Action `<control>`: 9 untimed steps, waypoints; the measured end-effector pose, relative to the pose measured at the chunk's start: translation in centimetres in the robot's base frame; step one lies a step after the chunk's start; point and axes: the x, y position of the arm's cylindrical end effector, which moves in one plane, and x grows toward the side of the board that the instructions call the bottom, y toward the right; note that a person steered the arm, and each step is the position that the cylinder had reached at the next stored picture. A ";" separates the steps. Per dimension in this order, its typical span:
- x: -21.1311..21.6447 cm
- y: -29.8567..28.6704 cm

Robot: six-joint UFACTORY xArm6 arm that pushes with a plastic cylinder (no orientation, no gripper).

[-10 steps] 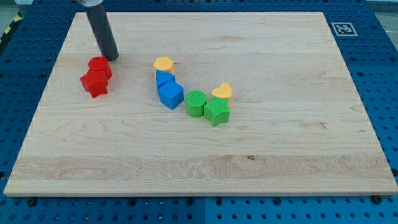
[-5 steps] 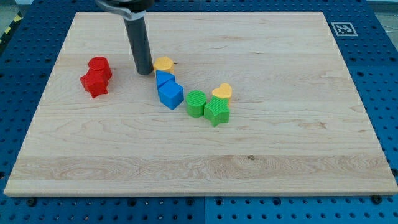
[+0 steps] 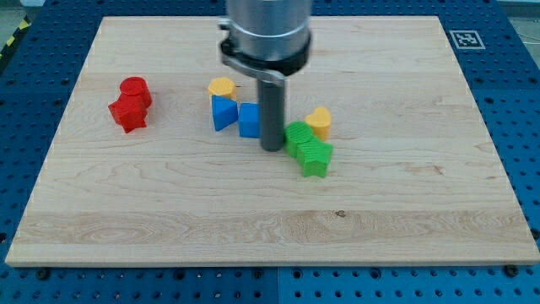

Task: Move the green circle to the right center

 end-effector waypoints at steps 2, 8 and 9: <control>2.2 2.0; -3.3 14.4; -5.8 19.5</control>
